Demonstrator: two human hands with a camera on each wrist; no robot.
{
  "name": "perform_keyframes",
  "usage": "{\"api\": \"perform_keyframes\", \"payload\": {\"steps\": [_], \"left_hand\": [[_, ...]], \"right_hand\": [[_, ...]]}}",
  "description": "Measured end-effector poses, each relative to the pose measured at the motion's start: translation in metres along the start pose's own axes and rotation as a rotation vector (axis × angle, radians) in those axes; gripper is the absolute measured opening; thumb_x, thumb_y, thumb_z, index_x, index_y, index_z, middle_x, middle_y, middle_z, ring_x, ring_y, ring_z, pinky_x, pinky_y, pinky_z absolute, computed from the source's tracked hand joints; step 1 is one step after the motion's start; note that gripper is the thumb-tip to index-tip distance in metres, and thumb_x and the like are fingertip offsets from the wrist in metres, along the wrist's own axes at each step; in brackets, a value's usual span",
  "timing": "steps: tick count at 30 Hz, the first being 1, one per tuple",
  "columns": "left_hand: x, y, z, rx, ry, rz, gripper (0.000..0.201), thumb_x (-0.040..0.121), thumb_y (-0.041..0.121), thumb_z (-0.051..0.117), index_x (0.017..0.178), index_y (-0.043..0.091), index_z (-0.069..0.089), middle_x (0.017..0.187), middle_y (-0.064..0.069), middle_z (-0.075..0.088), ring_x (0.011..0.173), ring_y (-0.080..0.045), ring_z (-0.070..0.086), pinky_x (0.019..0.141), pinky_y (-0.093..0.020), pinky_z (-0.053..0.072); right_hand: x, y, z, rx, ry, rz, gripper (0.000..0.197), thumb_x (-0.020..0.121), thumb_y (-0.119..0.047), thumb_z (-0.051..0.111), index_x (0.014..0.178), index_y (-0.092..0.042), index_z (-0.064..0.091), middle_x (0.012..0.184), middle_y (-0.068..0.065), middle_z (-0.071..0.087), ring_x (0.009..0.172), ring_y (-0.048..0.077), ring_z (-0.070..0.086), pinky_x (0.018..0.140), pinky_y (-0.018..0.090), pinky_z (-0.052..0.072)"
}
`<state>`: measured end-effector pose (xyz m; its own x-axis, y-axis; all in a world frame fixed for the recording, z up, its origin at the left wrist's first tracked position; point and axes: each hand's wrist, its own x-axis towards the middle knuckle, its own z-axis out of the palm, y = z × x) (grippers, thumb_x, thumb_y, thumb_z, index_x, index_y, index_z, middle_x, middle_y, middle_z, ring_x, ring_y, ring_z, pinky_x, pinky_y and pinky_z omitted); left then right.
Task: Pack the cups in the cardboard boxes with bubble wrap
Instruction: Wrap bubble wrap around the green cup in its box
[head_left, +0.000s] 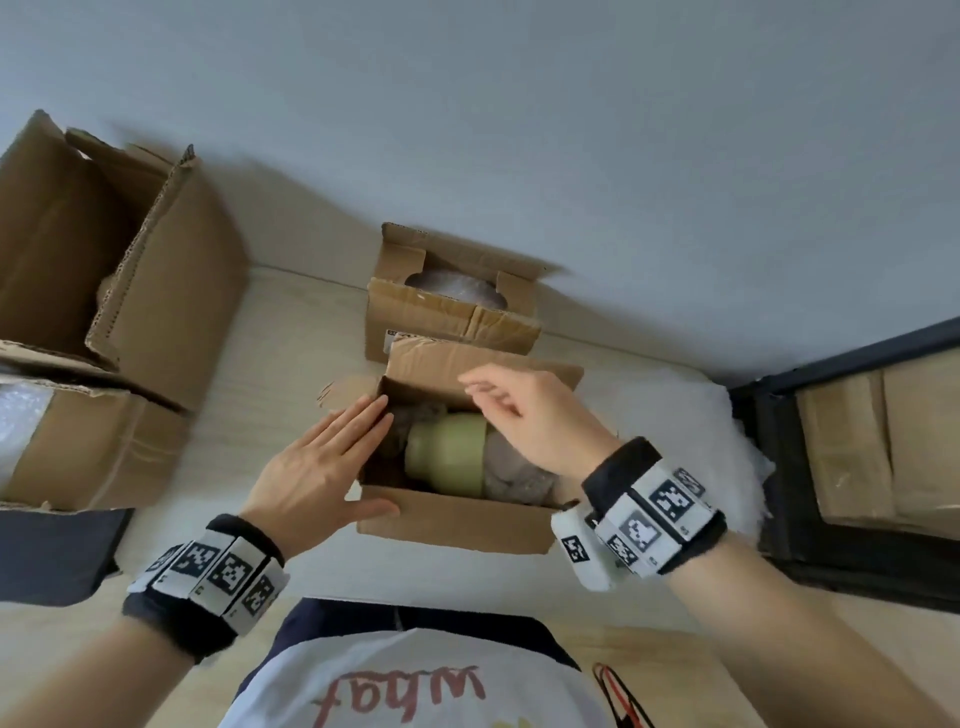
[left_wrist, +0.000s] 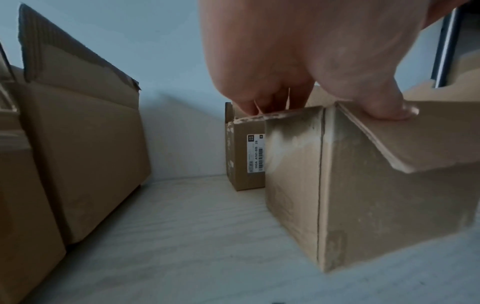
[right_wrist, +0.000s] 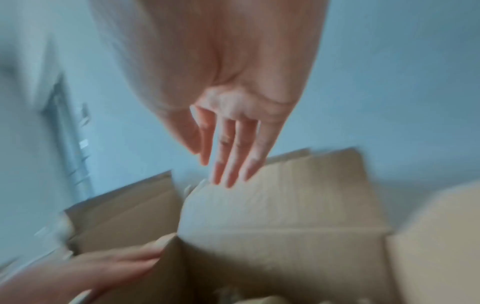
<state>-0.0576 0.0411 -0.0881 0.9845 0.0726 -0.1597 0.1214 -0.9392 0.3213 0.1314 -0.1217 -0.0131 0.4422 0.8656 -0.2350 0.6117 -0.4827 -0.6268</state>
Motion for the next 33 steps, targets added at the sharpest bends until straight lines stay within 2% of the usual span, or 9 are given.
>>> {"api": "perform_keyframes", "payload": {"steps": [3, 6, 9, 12, 15, 19, 23, 28, 33], "left_hand": [[0.002, 0.002, 0.000, 0.001, 0.014, -0.032, 0.092, 0.077, 0.070, 0.031, 0.135, 0.001, 0.048, 0.143, -0.011, 0.043, 0.129, -0.025, 0.043, 0.101, -0.040, 0.038], [0.003, 0.003, -0.006, -0.033, -0.012, -0.085, 0.094, 0.076, 0.073, 0.032, 0.134, 0.001, 0.049, 0.142, -0.010, 0.045, 0.111, -0.027, 0.062, 0.076, -0.038, 0.056], [0.002, -0.001, -0.012, -0.024, -0.030, -0.118, 0.102, 0.076, 0.081, 0.022, 0.139, 0.003, 0.044, 0.145, -0.010, 0.042, 0.103, -0.031, 0.065, 0.056, -0.037, 0.057], [0.005, -0.002, -0.011, 0.005, -0.050, -0.130, 0.108, 0.074, 0.086, 0.018, 0.141, 0.005, 0.040, 0.147, -0.008, 0.039, 0.108, -0.034, 0.063, 0.052, -0.039, 0.056], [0.007, -0.003, -0.012, 0.022, -0.074, -0.141, 0.109, 0.069, 0.086, 0.024, 0.142, 0.007, 0.039, 0.149, -0.006, 0.037, 0.107, -0.036, 0.063, 0.052, -0.039, 0.055], [0.008, -0.002, -0.013, -0.011, -0.087, -0.140, 0.106, 0.066, 0.084, 0.035, 0.140, 0.009, 0.043, 0.150, -0.004, 0.036, 0.102, -0.035, 0.064, 0.050, -0.039, 0.056], [0.007, -0.002, -0.009, -0.053, -0.088, -0.185, 0.102, 0.060, 0.073, 0.061, 0.141, 0.014, 0.042, 0.153, 0.004, 0.028, 0.106, -0.032, 0.062, 0.057, -0.042, 0.057], [0.008, -0.004, -0.007, -0.092, -0.111, -0.190, 0.100, 0.058, 0.064, 0.065, 0.144, 0.019, 0.037, 0.154, 0.005, 0.025, 0.104, -0.036, 0.061, 0.058, -0.044, 0.057], [0.007, -0.004, -0.007, -0.122, -0.121, -0.176, 0.099, 0.059, 0.061, 0.066, 0.143, 0.018, 0.038, 0.153, 0.003, 0.025, 0.106, -0.035, 0.061, 0.061, -0.047, 0.058]], "right_hand": [[-0.040, 0.035, -0.033, 0.183, 0.337, 0.066, 0.019, 0.096, -0.014, 0.051, 0.109, -0.015, 0.066, 0.096, -0.007, 0.070, 0.091, 0.005, 0.067, 0.082, 0.016, 0.051], [-0.067, 0.087, -0.038, 0.138, 0.554, 0.284, 0.017, 0.094, -0.004, 0.053, 0.103, -0.007, 0.066, 0.094, 0.001, 0.069, 0.091, 0.016, 0.067, 0.081, 0.020, 0.051], [-0.080, 0.141, -0.020, -0.015, 0.480, 0.625, 0.030, 0.091, -0.012, 0.059, 0.120, -0.005, 0.058, 0.122, 0.014, 0.059, 0.113, 0.028, 0.056, 0.094, 0.032, 0.044], [-0.087, 0.184, 0.004, -0.064, 0.313, 0.877, 0.064, 0.088, -0.029, 0.065, 0.141, -0.010, 0.036, 0.146, 0.016, 0.033, 0.132, 0.032, 0.037, 0.105, 0.042, 0.034], [-0.089, 0.207, 0.020, -0.064, 0.250, 1.030, 0.085, 0.086, -0.036, 0.066, 0.150, -0.013, 0.015, 0.157, 0.012, 0.013, 0.143, 0.029, 0.020, 0.110, 0.046, 0.027], [-0.085, 0.216, 0.032, -0.028, 0.316, 1.083, 0.089, 0.087, -0.032, 0.066, 0.151, -0.010, 0.008, 0.159, 0.010, 0.006, 0.145, 0.026, 0.015, 0.112, 0.044, 0.025], [-0.082, 0.210, 0.034, -0.033, 0.393, 1.042, 0.070, 0.085, -0.024, 0.068, 0.142, -0.010, 0.030, 0.151, 0.013, 0.025, 0.137, 0.031, 0.030, 0.108, 0.046, 0.032], [-0.085, 0.203, 0.031, 0.007, 0.423, 1.017, 0.041, 0.089, -0.019, 0.064, 0.126, -0.009, 0.049, 0.133, 0.010, 0.046, 0.114, 0.031, 0.053, 0.097, 0.041, 0.043], [-0.092, 0.199, 0.030, 0.044, 0.425, 0.969, 0.024, 0.091, -0.019, 0.061, 0.112, -0.007, 0.058, 0.117, 0.011, 0.061, 0.103, 0.029, 0.060, 0.085, 0.035, 0.047]]}}
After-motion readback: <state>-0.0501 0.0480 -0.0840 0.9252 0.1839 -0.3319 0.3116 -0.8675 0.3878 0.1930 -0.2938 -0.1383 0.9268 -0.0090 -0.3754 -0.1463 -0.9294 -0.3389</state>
